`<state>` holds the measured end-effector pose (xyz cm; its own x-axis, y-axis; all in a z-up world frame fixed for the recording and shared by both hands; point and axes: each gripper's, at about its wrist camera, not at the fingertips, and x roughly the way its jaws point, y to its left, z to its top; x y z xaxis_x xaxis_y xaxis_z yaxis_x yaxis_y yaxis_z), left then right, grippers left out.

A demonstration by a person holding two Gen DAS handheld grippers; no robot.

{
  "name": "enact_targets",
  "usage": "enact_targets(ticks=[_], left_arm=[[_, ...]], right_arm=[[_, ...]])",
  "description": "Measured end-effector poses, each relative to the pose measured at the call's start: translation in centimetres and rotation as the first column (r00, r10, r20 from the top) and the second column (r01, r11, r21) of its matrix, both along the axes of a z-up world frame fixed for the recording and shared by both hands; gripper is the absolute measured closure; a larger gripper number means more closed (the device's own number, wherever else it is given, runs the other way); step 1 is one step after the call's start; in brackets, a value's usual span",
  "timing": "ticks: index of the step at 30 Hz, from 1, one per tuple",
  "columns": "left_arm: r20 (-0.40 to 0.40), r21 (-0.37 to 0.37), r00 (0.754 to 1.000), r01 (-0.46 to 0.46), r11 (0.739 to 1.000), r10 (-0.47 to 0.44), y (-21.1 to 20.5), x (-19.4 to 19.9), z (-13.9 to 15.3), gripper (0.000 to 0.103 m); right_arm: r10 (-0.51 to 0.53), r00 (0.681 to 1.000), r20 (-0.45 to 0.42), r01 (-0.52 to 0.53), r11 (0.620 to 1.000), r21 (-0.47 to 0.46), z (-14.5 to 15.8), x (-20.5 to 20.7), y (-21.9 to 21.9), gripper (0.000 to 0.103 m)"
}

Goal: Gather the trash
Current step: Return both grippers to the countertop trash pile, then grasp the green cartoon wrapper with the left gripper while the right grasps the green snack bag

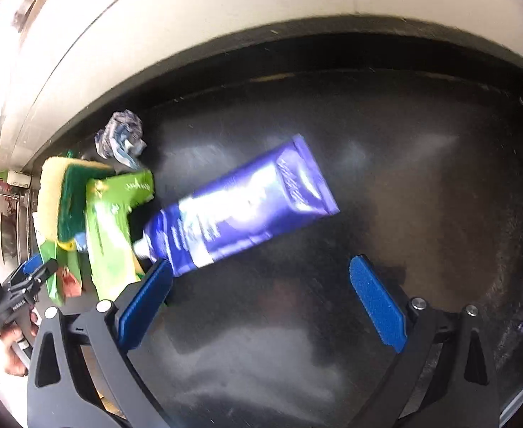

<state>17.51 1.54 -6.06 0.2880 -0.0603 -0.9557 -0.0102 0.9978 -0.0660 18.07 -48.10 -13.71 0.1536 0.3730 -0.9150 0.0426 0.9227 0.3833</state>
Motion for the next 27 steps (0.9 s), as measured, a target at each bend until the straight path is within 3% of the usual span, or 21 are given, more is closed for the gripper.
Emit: enact_targets(ticks=[3,4,5,7,10,14,16,17,21,27], left_arm=[[0.014,0.007,1.0,0.013,1.0,-0.013,-0.3,0.3,0.1,0.007],[0.019,0.002,1.0,0.023,1.0,-0.024,-0.4,0.4,0.2,0.011],[0.021,-0.005,0.999,0.037,0.999,-0.037,-0.7,0.5,0.1,0.018],[0.013,-0.025,0.997,0.072,0.997,-0.071,-1.2,0.7,0.0,0.049],[0.01,-0.047,0.996,0.091,0.995,-0.091,-1.6,0.8,0.1,0.051],[0.006,-0.073,0.997,0.076,0.994,-0.076,-1.8,0.5,0.5,0.053],[0.006,-0.082,0.997,0.071,0.994,-0.071,-1.4,0.3,0.8,0.053],[0.006,-0.089,0.998,0.068,0.994,-0.068,-1.2,0.1,0.9,0.053],[0.009,-0.114,0.999,0.045,0.992,-0.044,0.5,-0.2,2.0,0.053],[0.049,-0.137,0.999,-0.002,0.991,0.009,2.4,-2.0,5.2,0.053]], right_arm=[[0.056,0.998,0.039,-0.056,0.998,-0.017,1.3,0.1,1.8,0.007],[0.089,0.995,0.052,-0.087,0.996,-0.034,1.6,0.1,2.6,0.007],[0.126,0.99,0.066,-0.123,0.991,-0.054,2.0,-0.2,3.4,0.007],[0.222,0.971,0.09,-0.214,0.973,-0.091,2.8,-1.4,5.7,0.007],[0.335,0.935,0.119,-0.317,0.937,-0.144,3.3,-2.9,8.9,0.007],[0.35,0.931,0.106,-0.341,0.935,-0.099,2.9,-3.9,11.8,0.009],[0.364,0.925,0.105,-0.354,0.93,-0.102,2.4,-3.6,12.7,0.033],[0.363,0.927,0.096,-0.351,0.929,-0.118,1.9,-3.6,13.2,0.053],[0.299,0.95,0.091,-0.297,0.954,-0.032,1.9,-4.1,12.7,0.056],[0.21,0.961,0.179,-0.209,0.978,-0.026,5.2,-5.6,9.6,0.057]])
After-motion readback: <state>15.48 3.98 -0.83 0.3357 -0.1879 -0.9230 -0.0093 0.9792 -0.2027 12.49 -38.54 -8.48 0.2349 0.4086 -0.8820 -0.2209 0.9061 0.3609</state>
